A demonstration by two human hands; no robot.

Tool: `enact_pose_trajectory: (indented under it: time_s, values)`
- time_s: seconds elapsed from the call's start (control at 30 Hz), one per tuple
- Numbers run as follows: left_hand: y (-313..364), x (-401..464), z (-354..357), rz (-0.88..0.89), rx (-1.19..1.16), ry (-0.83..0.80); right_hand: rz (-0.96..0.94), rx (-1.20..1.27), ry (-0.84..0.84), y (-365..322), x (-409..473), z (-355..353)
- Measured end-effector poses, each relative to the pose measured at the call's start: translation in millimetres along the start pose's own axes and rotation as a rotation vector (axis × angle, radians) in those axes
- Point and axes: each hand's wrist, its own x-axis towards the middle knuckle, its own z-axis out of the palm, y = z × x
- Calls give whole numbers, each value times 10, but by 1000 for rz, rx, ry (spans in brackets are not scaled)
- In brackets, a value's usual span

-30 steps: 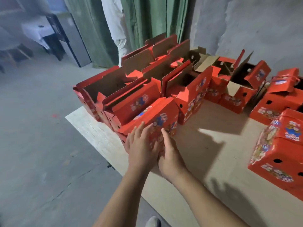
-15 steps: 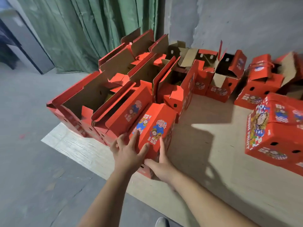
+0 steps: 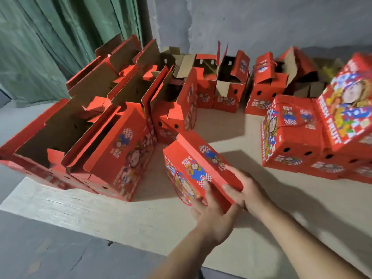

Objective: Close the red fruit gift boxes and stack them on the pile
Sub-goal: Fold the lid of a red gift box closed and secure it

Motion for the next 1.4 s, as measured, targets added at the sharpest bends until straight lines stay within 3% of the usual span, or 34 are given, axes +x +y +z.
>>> enact_pose_trajectory:
  time_s: [0.23, 0.33, 0.4, 0.5, 0.6, 0.73, 0.8, 0.9, 1.0, 1.27, 1.33, 1.4]
  values:
    - [868, -81, 1408, -89, 230, -542, 6, -162, -24, 732, -429, -1625]
    - [1193, -18, 1972, 9, 372, -705, 45, -289, -25, 1044, -548, -2328]
    - [1341, 100, 2194, 184, 503, -733, 95, -392, -13, 1276, -582, -2668]
    - [1470, 325, 2242, 576, 697, -454, 105, -413, 38, 1563, -582, -2882]
    - [1453, 514, 2153, 675, 602, -94, 12, -349, 117, 1776, -601, -2796]
    - [1242, 723, 2003, 816, 896, 333, -158, -361, 311, 1977, -613, -2598]
    - [1147, 748, 1969, 738, 922, 379, -141, -306, 369, 2003, -569, -2585]
    - [1102, 807, 1888, 474, 899, 428, -29, -151, 326, 2040, -501, -2630]
    - [1140, 832, 1816, 240, 743, 390, 77, 23, 305, 2076, -466, -2686]
    - [1207, 568, 2121, 144, 585, 394, 98, 318, 297, 2223, -662, -2935]
    - [1189, 493, 2210, 162, 452, 408, 49, 372, 390, 2322, -874, -3025]
    - [1190, 460, 2287, 192, 366, 461, -73, 228, 571, 2372, -1091, -2995]
